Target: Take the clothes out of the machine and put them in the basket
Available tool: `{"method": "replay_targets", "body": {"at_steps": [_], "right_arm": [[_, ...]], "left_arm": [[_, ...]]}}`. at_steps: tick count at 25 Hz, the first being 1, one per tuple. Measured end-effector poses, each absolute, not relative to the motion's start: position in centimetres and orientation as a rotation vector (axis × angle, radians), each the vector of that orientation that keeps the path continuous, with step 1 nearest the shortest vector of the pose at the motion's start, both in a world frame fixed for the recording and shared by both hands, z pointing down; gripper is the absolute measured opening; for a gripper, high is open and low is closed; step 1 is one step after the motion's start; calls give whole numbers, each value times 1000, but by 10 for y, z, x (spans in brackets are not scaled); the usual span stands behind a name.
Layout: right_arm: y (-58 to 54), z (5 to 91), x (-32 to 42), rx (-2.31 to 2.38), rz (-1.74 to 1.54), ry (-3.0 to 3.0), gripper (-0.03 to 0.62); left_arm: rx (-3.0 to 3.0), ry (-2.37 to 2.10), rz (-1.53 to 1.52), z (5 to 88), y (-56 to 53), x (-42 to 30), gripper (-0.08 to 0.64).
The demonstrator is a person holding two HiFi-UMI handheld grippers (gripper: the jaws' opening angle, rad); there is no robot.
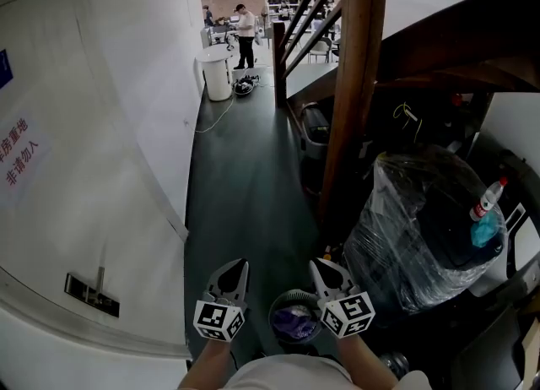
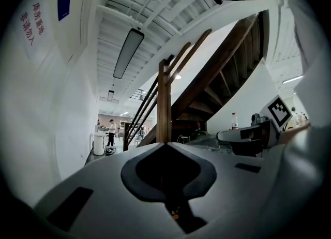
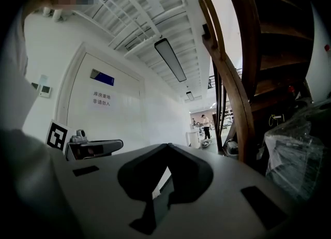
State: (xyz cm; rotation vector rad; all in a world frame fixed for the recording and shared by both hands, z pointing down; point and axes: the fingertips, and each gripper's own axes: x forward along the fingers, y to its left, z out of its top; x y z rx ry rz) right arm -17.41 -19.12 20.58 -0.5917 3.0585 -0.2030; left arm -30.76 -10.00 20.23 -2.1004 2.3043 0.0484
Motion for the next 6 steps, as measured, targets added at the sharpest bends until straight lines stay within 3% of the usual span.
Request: {"method": "replay_targets", "body": {"at_steps": [6], "right_arm": [[-194,207,-178,-603,-203,3058,7]], "left_arm": [[-2105,2310,39,207,-103,-313,21]]}}
